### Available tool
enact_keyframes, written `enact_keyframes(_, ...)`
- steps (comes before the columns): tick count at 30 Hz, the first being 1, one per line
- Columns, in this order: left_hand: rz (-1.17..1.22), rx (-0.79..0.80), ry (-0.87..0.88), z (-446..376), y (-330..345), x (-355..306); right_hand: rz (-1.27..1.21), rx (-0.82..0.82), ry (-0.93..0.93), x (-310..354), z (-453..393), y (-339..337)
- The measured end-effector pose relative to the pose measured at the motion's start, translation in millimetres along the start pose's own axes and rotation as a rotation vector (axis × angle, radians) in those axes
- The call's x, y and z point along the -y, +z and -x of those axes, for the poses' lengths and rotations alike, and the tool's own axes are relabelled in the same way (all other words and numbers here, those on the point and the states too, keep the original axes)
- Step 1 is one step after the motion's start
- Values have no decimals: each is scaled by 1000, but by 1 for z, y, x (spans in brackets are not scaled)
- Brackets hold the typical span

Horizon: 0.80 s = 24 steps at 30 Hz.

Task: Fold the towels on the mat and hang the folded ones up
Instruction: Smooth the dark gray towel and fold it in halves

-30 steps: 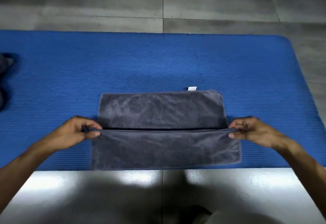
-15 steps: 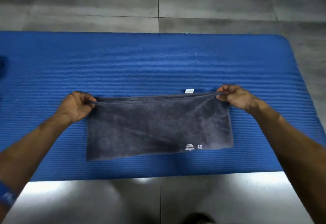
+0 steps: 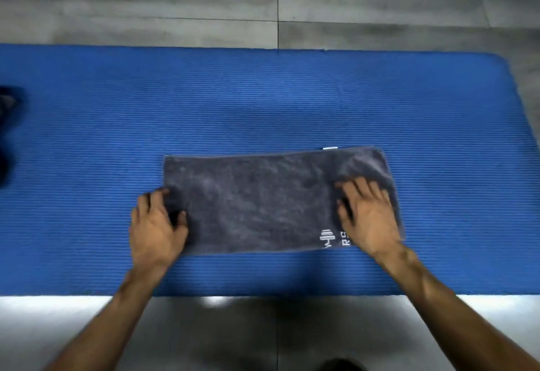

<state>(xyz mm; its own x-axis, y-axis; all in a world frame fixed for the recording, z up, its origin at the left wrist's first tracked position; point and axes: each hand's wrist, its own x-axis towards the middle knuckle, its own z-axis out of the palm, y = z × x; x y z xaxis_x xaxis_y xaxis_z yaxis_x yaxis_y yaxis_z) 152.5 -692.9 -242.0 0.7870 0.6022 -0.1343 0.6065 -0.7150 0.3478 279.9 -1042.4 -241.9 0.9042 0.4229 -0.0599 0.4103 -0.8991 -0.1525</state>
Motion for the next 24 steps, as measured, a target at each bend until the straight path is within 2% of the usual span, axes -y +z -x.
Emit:
enact_keyframes(3, 222, 8, -174, 30, 12, 14, 34, 16, 52, 14, 30, 19)
enact_keyframes(5, 536, 69, -374, 27, 8, 10, -6, -31, 71, 31, 35, 18)
enact_keyframes(7, 844, 178, -545, 20, -2, 2, -101, -28, 32, 55, 32, 15)
enact_keyframes(8, 895, 218, -564, 17, -7, -2, -215, -8, 11, 70, 29, 15)
enact_keyframes(11, 919, 304, -422, 21, -32, -33, -828, 188, 110, 118, 13, -5)
enact_keyframes(14, 903, 380, -146, 42, -49, -82, -1291, 451, 287, 154, -10, -34)
enact_keyframes(16, 849, 488, 43, 60, -48, -113, -1464, 429, 440, 160, -25, -44)
enact_keyframes(18, 783, 508, 173, 74, -38, -135, -1400, 285, 523, 150, -37, -47)
enact_keyframes(20, 725, 446, 243, 82, -30, -146, -1282, 169, 492, 126, -40, -50)
enact_keyframes(24, 697, 417, 226, 84, -18, -137, -1238, 100, 538, 52, -37, -55)
